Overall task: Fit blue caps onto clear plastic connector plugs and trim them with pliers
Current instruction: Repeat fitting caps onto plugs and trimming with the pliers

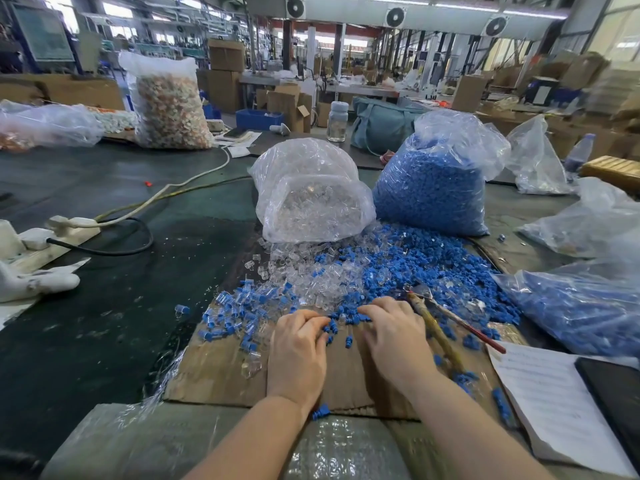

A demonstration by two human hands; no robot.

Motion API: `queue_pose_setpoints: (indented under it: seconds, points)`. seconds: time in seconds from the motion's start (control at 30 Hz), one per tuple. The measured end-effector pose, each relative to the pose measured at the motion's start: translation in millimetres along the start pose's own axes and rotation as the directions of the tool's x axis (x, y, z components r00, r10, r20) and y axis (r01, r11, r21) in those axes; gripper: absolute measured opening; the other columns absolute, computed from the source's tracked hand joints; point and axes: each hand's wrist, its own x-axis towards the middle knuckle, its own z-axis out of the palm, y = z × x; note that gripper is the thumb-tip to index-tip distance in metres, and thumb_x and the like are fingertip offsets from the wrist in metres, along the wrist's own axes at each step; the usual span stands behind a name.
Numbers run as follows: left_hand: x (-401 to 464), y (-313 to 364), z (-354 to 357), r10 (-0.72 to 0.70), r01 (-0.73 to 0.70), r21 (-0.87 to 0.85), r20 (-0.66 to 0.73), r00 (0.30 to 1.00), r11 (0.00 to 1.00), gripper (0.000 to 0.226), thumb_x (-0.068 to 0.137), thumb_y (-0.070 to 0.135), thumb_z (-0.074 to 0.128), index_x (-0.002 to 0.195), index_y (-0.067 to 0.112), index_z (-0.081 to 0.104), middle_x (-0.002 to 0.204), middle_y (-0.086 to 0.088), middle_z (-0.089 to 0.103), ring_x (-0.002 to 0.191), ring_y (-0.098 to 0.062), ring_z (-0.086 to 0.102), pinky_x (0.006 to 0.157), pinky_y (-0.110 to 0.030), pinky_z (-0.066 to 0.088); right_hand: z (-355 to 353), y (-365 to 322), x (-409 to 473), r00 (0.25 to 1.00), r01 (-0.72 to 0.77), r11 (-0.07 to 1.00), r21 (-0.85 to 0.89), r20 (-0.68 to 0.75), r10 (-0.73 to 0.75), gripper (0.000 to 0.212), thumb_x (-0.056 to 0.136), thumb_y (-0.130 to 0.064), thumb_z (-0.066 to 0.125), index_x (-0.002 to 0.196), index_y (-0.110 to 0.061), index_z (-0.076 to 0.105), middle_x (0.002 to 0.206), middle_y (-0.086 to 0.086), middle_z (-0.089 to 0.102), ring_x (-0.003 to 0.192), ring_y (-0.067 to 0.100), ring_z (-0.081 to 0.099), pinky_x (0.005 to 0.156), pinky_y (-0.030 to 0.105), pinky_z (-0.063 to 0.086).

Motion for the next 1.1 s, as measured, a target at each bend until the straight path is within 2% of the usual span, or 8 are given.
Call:
queue_pose_setpoints:
  seconds: [0.17,0.43,0.57,0.67,0.73,0.83,0.93,1.1]
  points:
    - [1,-3,0,-0.001,0.0,0.045,0.007,1.0,0.999,0.025,0.089,0.019,0.058,0.114,0.018,0.066,0.111,0.006,0.059,0.109,-0.011,0.041,0.097,-0.016,0.025,17,-21,6,0.998,0.053,0.998,-0.04,0.041,-0.051,0.039,0.098,-0.025,0.04,0.135,-0.038,0.041,0.138,-0.016,0.041,0.124,0.017,0.033,0.101,0.038,0.023]
    - [-1,-6,2,0.014,-0.014,0.053,0.004,1.0,0.998,0.022,0.089,0.022,0.059,0.109,0.019,0.067,0.107,0.008,0.06,0.104,-0.011,0.042,0.091,-0.013,0.022,15,-30,4,0.999,-0.028,0.999,0.029,-0.032,0.029,0.015,0.096,-0.026,0.045,0.1,-0.031,0.058,0.105,-0.013,0.06,0.104,0.013,0.046,0.09,0.031,0.025]
    - [-1,-6,0,0.017,-0.018,0.041,0.01,1.0,0.999,0.024,0.09,0.023,0.058,0.112,0.021,0.066,0.108,0.009,0.061,0.105,-0.011,0.042,0.092,-0.017,0.024,11,-33,-3,0.99,-0.013,0.946,0.324,-0.128,0.058,0.012,0.091,-0.019,0.056,0.095,-0.027,0.065,0.094,-0.013,0.065,0.095,0.012,0.052,0.091,0.032,0.035]
    - [-1,-4,-3,0.032,-0.032,0.011,0.012,0.999,0.999,0.03,0.089,0.023,0.059,0.119,0.026,0.062,0.108,0.014,0.062,0.106,-0.008,0.043,0.087,-0.016,0.021,9,-36,-12,0.994,-0.012,0.804,0.594,-0.081,0.075,0.021,0.087,-0.012,0.063,0.087,-0.033,0.062,0.084,-0.017,0.065,0.088,0.011,0.059,0.092,0.042,0.044]
    - [-1,-3,-4,0.009,-0.009,-0.03,0.008,1.0,1.0,0.029,0.087,0.021,0.061,0.115,0.028,0.065,0.1,0.014,0.06,0.102,-0.01,0.045,0.082,-0.014,0.019,9,-36,-16,0.995,-0.038,0.752,0.658,-0.045,0.09,0.031,0.087,-0.01,0.063,0.083,-0.04,0.057,0.083,-0.016,0.065,0.089,0.012,0.061,0.091,0.044,0.045]
    - [-1,-4,-5,-0.061,0.062,-0.083,0.013,0.998,0.995,0.015,0.083,0.022,0.067,0.097,0.025,0.072,0.088,0.011,0.058,0.094,-0.013,0.047,0.076,-0.013,0.02,11,-35,-18,0.994,-0.063,0.774,0.63,-0.033,0.107,0.023,0.088,-0.011,0.061,0.09,-0.035,0.062,0.089,-0.011,0.067,0.094,0.016,0.06,0.091,0.042,0.045]
    - [-1,-4,-5,-0.078,0.079,-0.092,0.017,0.997,0.993,0.007,0.081,0.022,0.069,0.087,0.025,0.072,0.077,0.02,0.049,0.087,-0.009,0.042,0.073,-0.016,0.021,14,-32,-22,0.984,-0.048,0.867,0.496,-0.123,0.126,0.017,0.09,-0.013,0.06,0.102,-0.024,0.066,0.091,-0.014,0.063,0.092,0.009,0.054,0.09,0.032,0.035]
    - [-2,-4,-3,-0.11,0.113,-0.067,0.034,0.993,0.991,0.004,0.084,0.024,0.066,0.083,0.028,0.066,0.073,0.027,0.042,0.088,-0.007,0.04,0.071,-0.014,0.022,19,-24,-29,0.934,-0.123,0.922,0.366,-0.272,0.232,0.018,0.087,-0.003,0.06,0.095,-0.016,0.069,0.093,-0.005,0.065,0.092,0.02,0.055,0.078,0.03,0.026]
